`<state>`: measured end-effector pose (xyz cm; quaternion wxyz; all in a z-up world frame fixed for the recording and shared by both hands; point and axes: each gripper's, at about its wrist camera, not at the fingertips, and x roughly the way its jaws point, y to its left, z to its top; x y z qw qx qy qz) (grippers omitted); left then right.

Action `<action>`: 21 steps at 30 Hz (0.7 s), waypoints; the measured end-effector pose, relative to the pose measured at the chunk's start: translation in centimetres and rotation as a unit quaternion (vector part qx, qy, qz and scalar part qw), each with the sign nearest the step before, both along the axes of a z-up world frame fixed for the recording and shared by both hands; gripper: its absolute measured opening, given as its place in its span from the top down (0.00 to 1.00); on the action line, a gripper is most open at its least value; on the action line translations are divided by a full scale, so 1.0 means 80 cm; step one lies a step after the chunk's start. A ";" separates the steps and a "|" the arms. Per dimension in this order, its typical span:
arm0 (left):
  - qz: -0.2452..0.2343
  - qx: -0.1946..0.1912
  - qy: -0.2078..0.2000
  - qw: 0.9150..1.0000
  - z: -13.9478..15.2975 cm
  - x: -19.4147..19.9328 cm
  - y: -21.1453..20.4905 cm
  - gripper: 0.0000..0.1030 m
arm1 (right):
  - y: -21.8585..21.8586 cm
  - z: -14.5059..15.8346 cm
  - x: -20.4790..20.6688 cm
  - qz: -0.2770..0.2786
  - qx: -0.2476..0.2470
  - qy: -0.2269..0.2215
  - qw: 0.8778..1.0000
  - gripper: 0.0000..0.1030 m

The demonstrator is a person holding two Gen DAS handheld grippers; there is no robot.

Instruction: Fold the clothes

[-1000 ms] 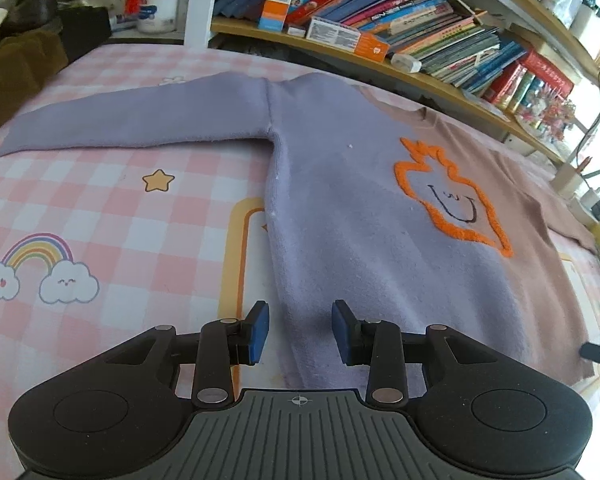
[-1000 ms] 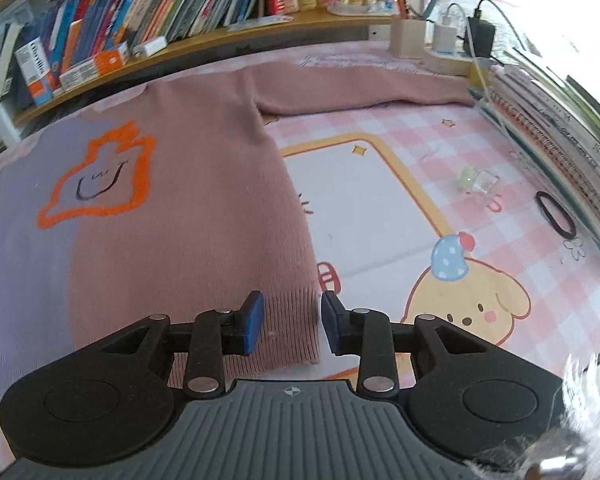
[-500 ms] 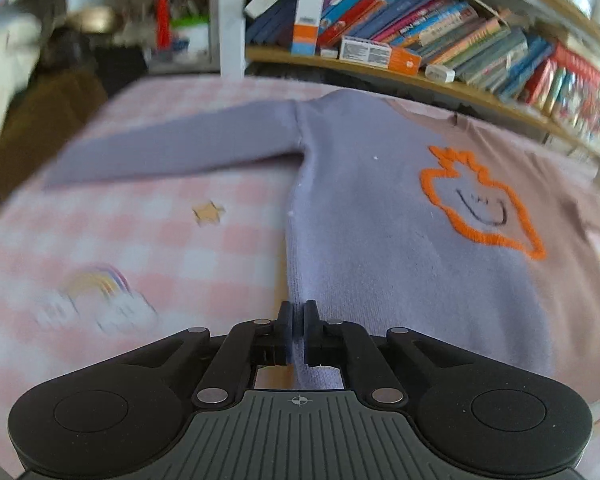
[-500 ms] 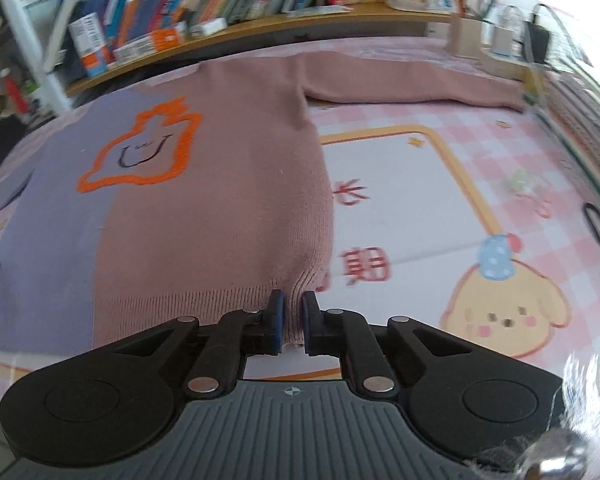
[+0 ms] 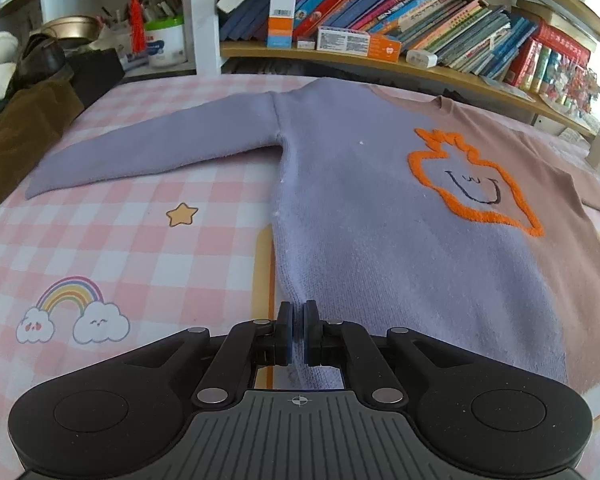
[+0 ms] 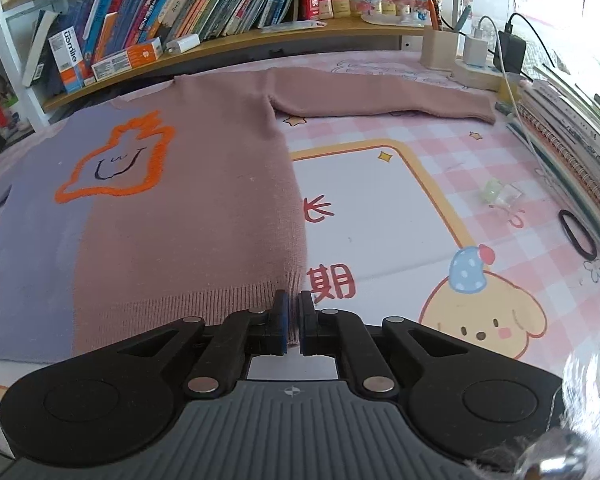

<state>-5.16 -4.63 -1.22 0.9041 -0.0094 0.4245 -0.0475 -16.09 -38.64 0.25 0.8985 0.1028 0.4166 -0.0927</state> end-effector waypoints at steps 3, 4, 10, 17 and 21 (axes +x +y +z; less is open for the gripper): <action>0.008 -0.009 -0.001 1.000 -0.001 0.000 0.009 0.96 | 0.007 -0.001 0.002 0.008 -0.001 0.001 1.000 0.96; 0.010 -0.010 -0.001 1.000 -0.001 0.001 0.011 0.96 | 0.009 -0.001 0.002 0.011 -0.001 0.001 1.000 0.96; 0.006 0.006 -0.005 1.000 -0.002 0.006 0.005 0.96 | 0.010 -0.001 0.001 0.018 0.003 0.001 1.000 0.96; 0.006 0.007 -0.006 1.000 -0.001 0.002 0.006 0.94 | 0.009 -0.003 0.000 0.021 0.001 -0.002 1.000 0.96; 0.010 0.006 -0.006 1.000 0.001 -0.003 0.006 0.91 | 0.009 -0.003 -0.001 0.024 0.000 -0.002 1.000 0.96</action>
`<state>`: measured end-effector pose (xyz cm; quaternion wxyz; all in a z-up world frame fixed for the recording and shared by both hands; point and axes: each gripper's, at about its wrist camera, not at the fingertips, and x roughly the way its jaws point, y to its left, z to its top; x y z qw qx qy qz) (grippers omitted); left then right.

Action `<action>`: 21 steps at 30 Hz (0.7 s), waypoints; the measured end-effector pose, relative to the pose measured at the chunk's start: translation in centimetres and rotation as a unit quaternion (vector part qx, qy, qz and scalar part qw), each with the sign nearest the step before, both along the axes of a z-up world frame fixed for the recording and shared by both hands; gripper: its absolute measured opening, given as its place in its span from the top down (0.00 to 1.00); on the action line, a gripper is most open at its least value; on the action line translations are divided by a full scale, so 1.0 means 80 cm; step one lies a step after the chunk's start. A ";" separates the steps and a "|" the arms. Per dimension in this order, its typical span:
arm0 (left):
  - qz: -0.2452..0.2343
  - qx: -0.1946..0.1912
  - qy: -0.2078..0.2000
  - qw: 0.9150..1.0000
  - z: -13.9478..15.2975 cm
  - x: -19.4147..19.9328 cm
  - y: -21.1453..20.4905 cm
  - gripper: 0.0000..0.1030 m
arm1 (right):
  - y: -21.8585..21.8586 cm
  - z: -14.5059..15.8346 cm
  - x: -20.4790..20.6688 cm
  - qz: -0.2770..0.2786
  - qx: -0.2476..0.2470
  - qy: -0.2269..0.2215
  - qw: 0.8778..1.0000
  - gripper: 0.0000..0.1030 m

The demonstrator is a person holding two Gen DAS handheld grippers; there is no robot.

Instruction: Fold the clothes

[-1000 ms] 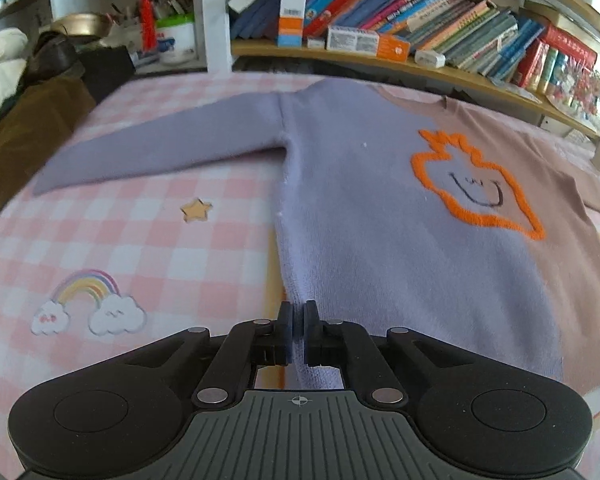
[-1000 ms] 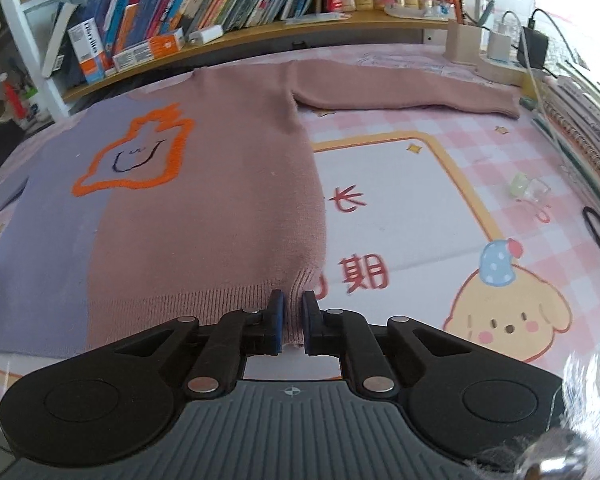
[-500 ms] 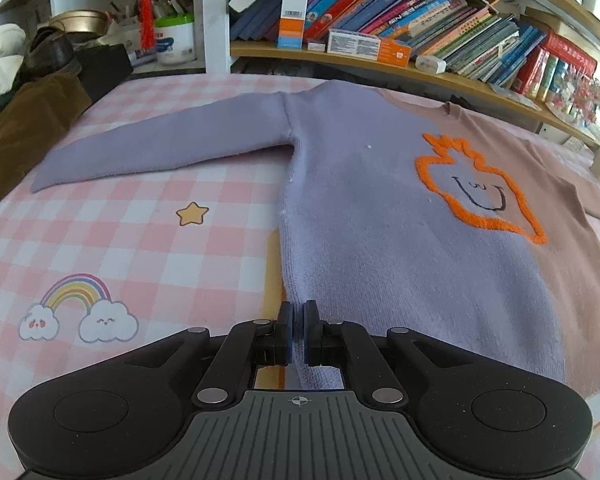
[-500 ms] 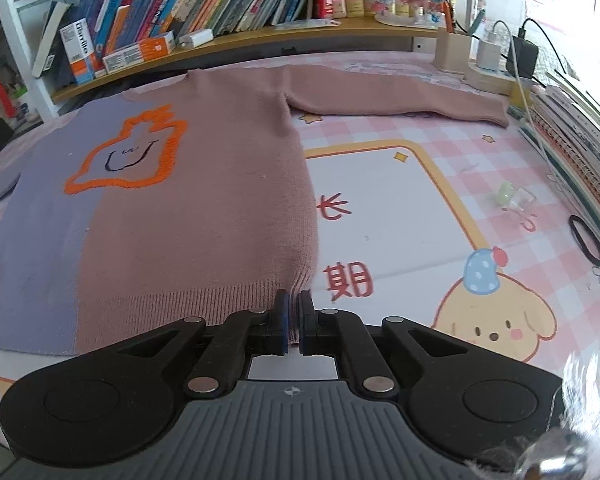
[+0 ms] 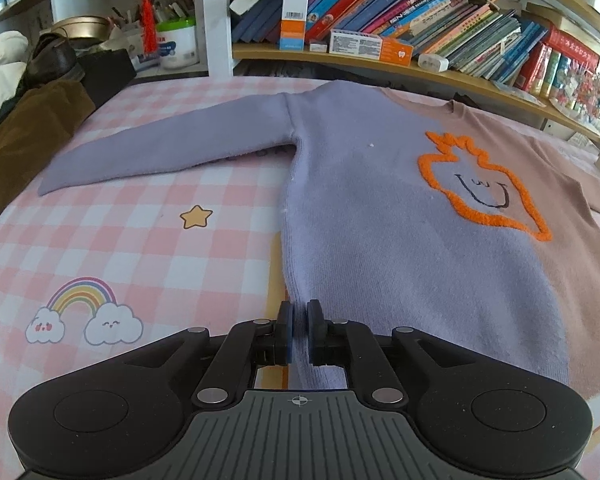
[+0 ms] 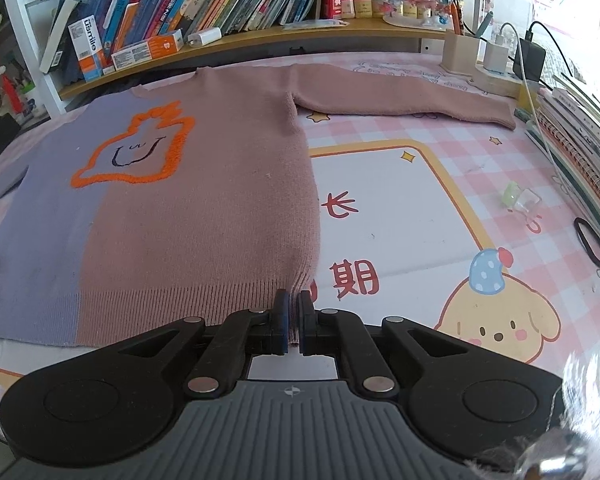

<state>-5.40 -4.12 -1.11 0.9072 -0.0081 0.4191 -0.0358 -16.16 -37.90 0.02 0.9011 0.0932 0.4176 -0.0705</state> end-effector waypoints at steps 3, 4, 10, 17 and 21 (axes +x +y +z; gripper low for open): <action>0.001 -0.001 -0.005 1.000 0.004 -0.008 -0.002 0.91 | -0.001 0.000 0.000 0.002 0.001 0.001 1.000 0.95; 0.003 -0.003 -0.006 1.000 0.006 -0.012 -0.003 0.90 | -0.001 0.001 0.000 0.002 0.001 0.001 1.000 0.94; 0.007 -0.013 -0.012 1.000 0.019 -0.039 -0.010 0.77 | 0.001 0.006 -0.005 0.008 0.004 -0.006 1.000 0.75; -0.004 -0.016 -0.027 0.999 0.033 -0.069 -0.031 0.60 | 0.013 0.028 -0.013 0.023 -0.003 -0.029 0.999 0.41; -0.003 -0.015 -0.037 0.999 0.039 -0.086 -0.041 0.44 | 0.018 0.039 -0.022 0.014 -0.017 -0.042 0.999 0.18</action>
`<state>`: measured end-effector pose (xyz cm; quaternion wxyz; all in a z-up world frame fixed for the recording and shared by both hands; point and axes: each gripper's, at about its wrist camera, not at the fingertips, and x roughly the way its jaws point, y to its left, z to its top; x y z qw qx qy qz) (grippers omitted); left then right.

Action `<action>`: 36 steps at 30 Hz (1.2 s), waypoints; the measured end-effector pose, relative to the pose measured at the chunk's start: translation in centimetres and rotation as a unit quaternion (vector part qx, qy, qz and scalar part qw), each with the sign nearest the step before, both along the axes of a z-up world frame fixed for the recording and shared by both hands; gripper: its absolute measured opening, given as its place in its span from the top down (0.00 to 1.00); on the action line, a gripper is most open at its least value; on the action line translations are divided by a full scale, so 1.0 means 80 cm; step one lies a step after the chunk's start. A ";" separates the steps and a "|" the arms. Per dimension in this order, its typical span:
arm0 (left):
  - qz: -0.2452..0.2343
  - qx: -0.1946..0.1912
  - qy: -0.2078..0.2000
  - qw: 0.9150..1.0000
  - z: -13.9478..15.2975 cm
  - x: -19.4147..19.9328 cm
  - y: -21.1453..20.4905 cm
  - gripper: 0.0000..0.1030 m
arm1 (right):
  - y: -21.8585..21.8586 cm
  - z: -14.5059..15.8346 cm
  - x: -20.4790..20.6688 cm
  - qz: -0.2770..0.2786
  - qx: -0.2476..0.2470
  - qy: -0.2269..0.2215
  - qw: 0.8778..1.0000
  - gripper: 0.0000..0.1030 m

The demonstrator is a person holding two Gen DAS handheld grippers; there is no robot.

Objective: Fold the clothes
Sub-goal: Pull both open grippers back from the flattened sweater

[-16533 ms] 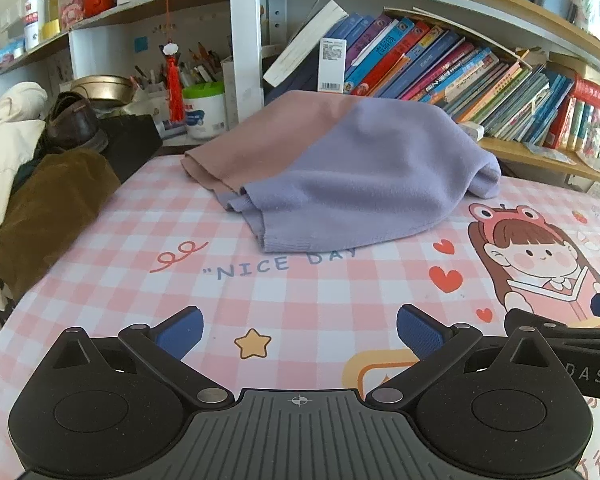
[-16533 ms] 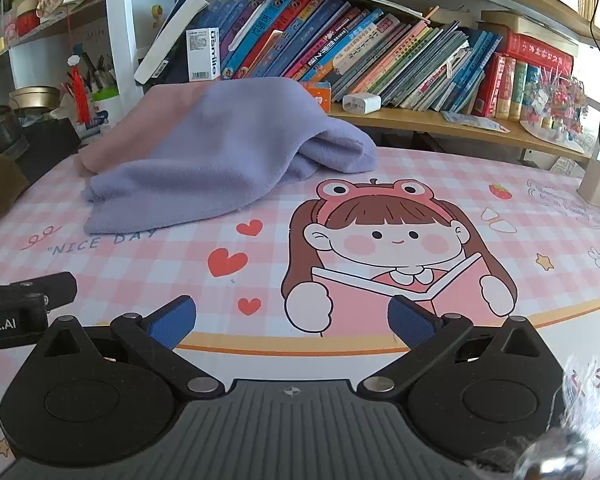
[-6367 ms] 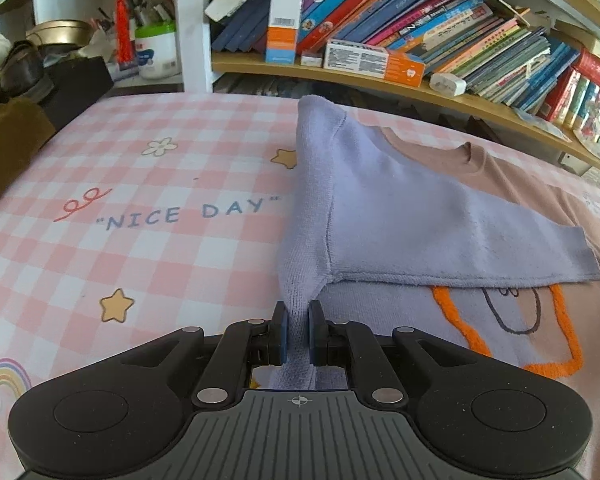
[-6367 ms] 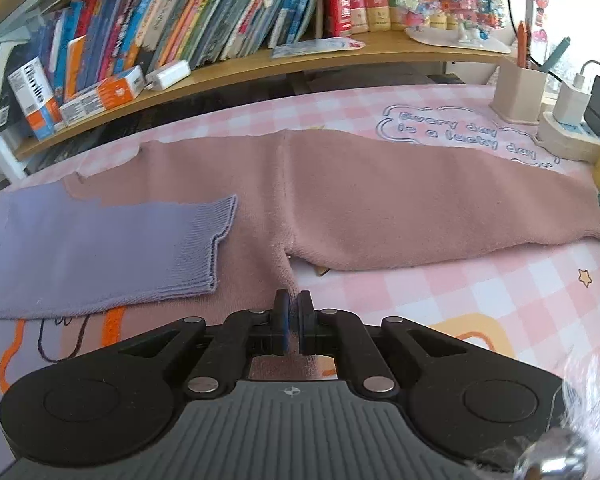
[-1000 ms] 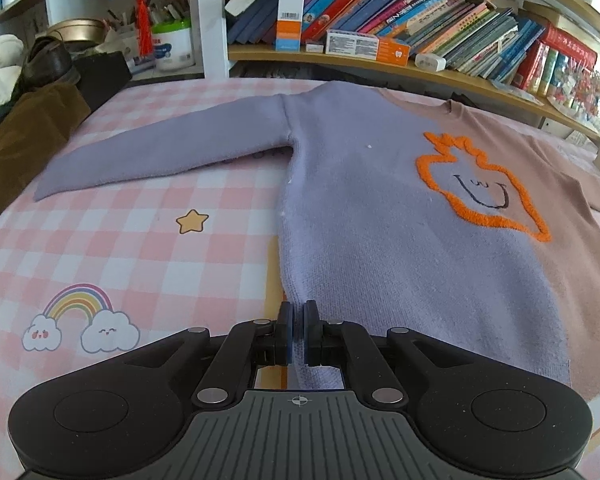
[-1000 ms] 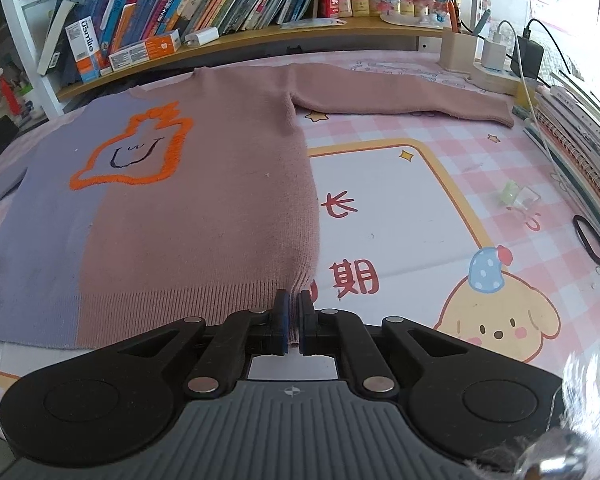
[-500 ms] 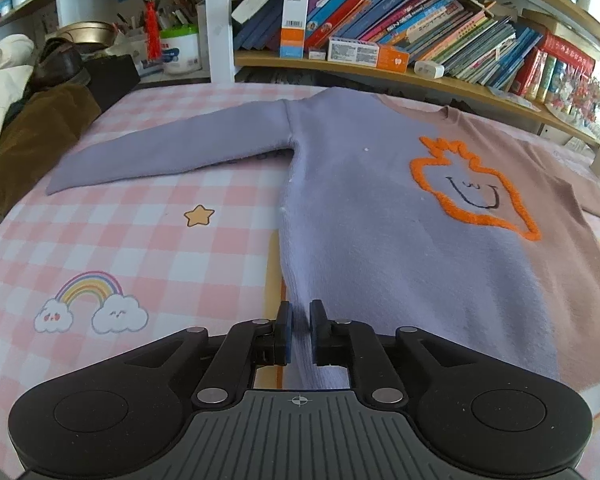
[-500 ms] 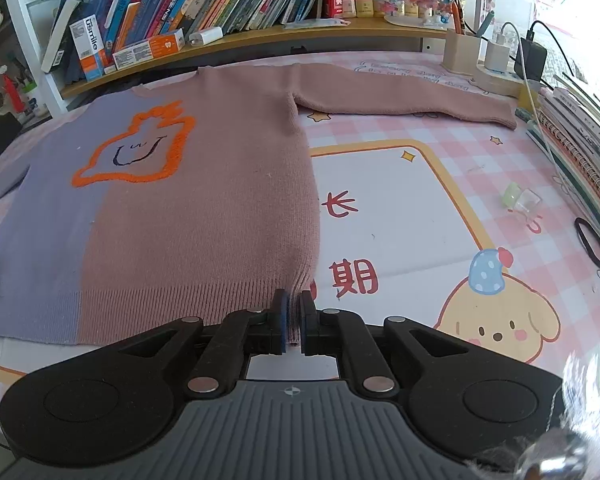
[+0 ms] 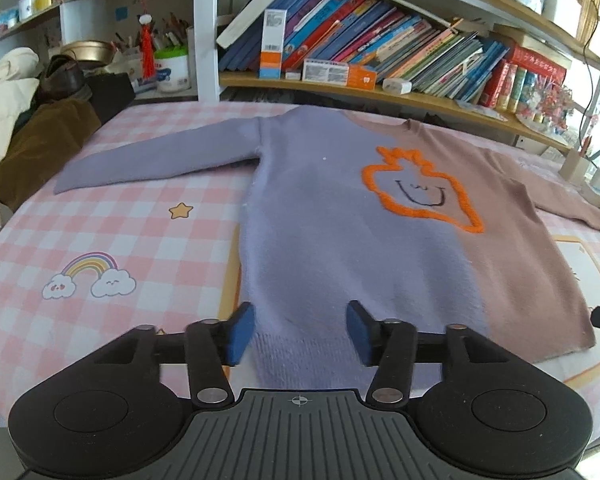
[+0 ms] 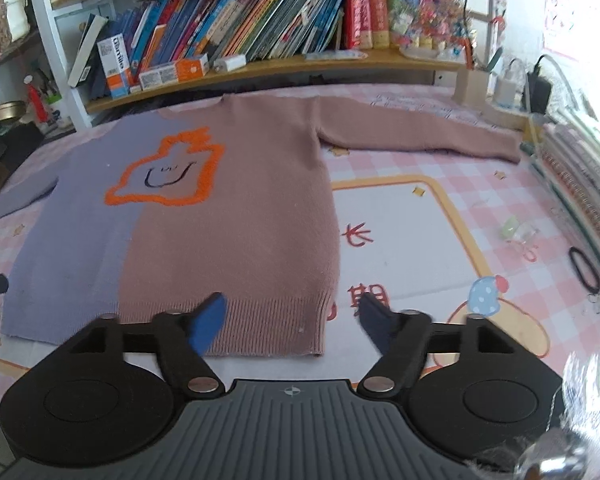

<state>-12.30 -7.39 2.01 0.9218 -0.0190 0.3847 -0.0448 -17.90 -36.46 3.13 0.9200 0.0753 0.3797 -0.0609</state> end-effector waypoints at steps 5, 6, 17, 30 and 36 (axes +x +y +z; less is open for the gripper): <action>0.004 0.009 0.000 1.000 -0.002 -0.023 -0.012 0.31 | 0.011 0.001 -0.021 -0.023 -0.026 -0.008 0.999 0.08; 0.004 0.012 0.001 1.000 -0.002 -0.027 -0.014 0.31 | 0.014 0.000 -0.025 -0.019 -0.029 -0.008 0.999 0.07; -0.001 0.029 0.008 1.000 -0.007 -0.070 -0.023 0.24 | 0.031 -0.006 -0.042 0.007 -0.034 -0.001 0.999 0.04; -0.048 0.028 0.009 0.998 -0.015 -0.059 -0.017 0.23 | 0.046 -0.007 -0.051 -0.028 -0.041 0.010 0.999 0.03; -0.078 0.017 0.009 0.997 -0.020 -0.035 0.014 0.23 | 0.079 -0.007 -0.046 -0.060 -0.044 0.021 0.997 0.03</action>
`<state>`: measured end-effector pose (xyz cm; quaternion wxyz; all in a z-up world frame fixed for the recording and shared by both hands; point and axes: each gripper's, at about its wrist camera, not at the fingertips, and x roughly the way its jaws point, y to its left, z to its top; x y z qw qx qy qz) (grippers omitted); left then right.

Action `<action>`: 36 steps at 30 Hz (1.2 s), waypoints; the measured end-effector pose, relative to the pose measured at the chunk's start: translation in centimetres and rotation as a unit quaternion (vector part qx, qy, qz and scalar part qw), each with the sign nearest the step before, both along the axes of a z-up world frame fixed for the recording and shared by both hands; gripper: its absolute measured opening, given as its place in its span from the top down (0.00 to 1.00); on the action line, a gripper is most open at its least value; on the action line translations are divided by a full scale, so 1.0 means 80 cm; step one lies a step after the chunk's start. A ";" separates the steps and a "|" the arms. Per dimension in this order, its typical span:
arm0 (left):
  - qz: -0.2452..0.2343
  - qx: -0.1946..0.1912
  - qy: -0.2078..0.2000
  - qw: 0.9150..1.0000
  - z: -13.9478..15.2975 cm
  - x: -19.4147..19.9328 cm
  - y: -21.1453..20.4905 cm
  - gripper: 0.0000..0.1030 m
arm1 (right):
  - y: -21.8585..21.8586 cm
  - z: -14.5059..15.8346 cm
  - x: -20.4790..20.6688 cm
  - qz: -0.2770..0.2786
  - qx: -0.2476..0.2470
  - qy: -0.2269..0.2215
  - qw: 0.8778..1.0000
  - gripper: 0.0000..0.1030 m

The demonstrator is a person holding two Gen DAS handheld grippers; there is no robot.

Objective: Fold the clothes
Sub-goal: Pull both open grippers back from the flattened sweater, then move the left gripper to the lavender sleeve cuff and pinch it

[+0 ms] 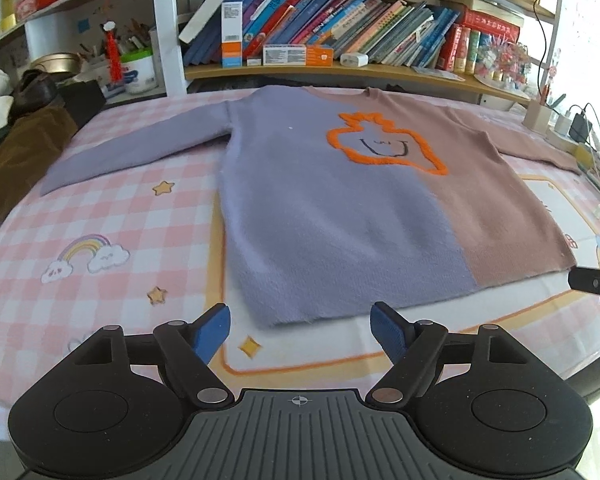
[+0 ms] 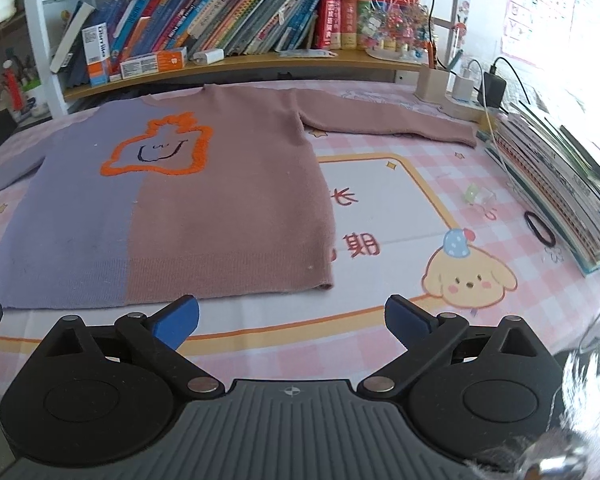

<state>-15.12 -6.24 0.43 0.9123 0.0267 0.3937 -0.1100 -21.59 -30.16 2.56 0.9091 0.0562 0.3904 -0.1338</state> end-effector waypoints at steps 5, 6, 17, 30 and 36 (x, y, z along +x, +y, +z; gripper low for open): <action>-0.029 -0.003 -0.001 1.000 0.001 0.026 0.033 0.22 | 0.042 0.003 0.006 -0.016 -0.004 0.001 1.000 0.02; -0.035 -0.004 0.000 0.999 0.000 0.030 0.040 0.22 | 0.052 0.002 0.008 -0.020 -0.005 0.003 1.000 0.02; -0.053 -0.021 0.005 0.998 -0.012 0.074 0.127 0.22 | 0.135 -0.004 0.028 -0.067 -0.019 0.009 0.998 0.02; 0.065 -0.071 -0.019 0.995 -0.020 0.136 0.254 0.22 | 0.193 0.006 0.056 -0.044 -0.066 0.017 0.997 0.02; 0.100 -0.085 -0.034 0.991 -0.030 0.170 0.282 0.22 | 0.194 0.007 0.055 -0.048 -0.084 0.029 0.995 0.02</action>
